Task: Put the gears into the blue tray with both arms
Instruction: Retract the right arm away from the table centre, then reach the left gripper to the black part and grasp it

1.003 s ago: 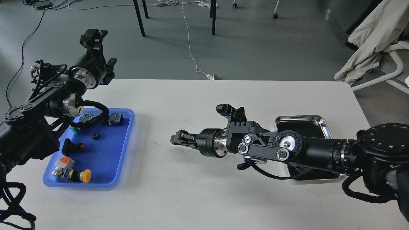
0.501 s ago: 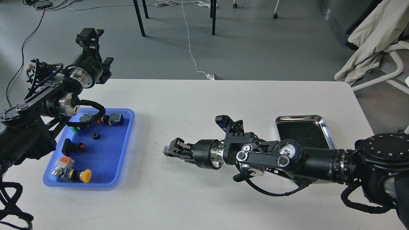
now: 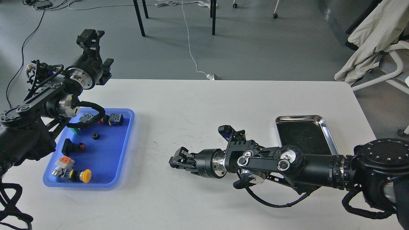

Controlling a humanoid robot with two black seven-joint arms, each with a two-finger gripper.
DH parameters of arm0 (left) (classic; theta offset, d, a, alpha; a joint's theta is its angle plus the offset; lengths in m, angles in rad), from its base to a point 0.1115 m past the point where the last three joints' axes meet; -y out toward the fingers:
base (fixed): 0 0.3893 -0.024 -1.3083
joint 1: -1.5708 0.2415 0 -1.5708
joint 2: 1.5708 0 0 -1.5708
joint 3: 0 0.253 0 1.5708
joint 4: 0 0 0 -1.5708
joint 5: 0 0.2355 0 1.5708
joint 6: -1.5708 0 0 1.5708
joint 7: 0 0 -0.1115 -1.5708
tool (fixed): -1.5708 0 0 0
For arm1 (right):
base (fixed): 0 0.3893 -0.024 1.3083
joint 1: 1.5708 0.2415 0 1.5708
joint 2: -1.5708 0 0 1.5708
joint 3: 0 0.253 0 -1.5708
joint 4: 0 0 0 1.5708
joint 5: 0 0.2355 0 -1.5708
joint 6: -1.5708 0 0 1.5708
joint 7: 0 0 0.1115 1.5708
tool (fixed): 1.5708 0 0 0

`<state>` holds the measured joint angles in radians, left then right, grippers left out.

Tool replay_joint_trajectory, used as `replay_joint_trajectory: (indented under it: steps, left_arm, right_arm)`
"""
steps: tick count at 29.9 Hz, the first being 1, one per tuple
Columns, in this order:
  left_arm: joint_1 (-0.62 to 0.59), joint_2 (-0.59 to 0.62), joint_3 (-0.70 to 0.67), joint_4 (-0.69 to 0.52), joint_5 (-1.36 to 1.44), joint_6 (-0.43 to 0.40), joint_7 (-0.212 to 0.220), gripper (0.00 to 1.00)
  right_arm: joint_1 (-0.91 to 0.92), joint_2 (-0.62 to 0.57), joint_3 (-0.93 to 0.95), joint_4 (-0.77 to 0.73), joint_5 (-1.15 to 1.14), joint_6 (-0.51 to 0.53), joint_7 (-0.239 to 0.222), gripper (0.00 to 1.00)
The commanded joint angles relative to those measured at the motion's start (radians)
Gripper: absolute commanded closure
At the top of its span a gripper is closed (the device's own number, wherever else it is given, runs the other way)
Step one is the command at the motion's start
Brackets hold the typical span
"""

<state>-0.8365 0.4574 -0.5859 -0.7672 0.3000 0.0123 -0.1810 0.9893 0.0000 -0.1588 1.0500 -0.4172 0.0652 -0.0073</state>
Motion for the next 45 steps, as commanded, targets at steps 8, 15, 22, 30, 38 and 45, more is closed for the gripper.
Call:
replay_joint_trajectory:
  steps: [8, 15, 22, 30, 38, 45]
  left_arm:
    - [0.0, -0.003, 0.001, -0.001, 0.01, 0.003, 0.008, 0.02]
    - [-0.009, 0.006, 0.003, -0.001, 0.09, 0.0, 0.008, 0.02]
    - [0.004, 0.069, 0.04, -0.131, 0.168, 0.0, 0.017, 0.02]
    - [0.004, 0.352, 0.236, -0.672, 0.456, 0.006, 0.058, 0.02]
    - [0.06, 0.362, 0.417, -0.891, 1.203, 0.053, 0.127, 0.02]
    - [0.191, 0.215, 0.411, -0.825, 1.711, 0.08, 0.159, 0.04]
  right_arm:
    - [0.015, 0.0, 0.207, -0.058, 0.001, 0.056, 0.015, 0.02]
    - [-0.009, -0.193, 0.551, -0.042, 0.011, 0.231, 0.018, 0.02]
    - [-0.279, -0.434, 1.071, -0.007, 0.159, 0.401, 0.017, 0.02]
    - [-0.561, -0.566, 1.291, -0.063, 0.469, 0.424, 0.033, 0.02]
    - [-0.682, -0.549, 1.352, -0.097, 0.584, 0.424, 0.049, 0.02]
    - [-0.669, -0.532, 1.346, -0.116, 0.584, 0.424, 0.049, 0.02]
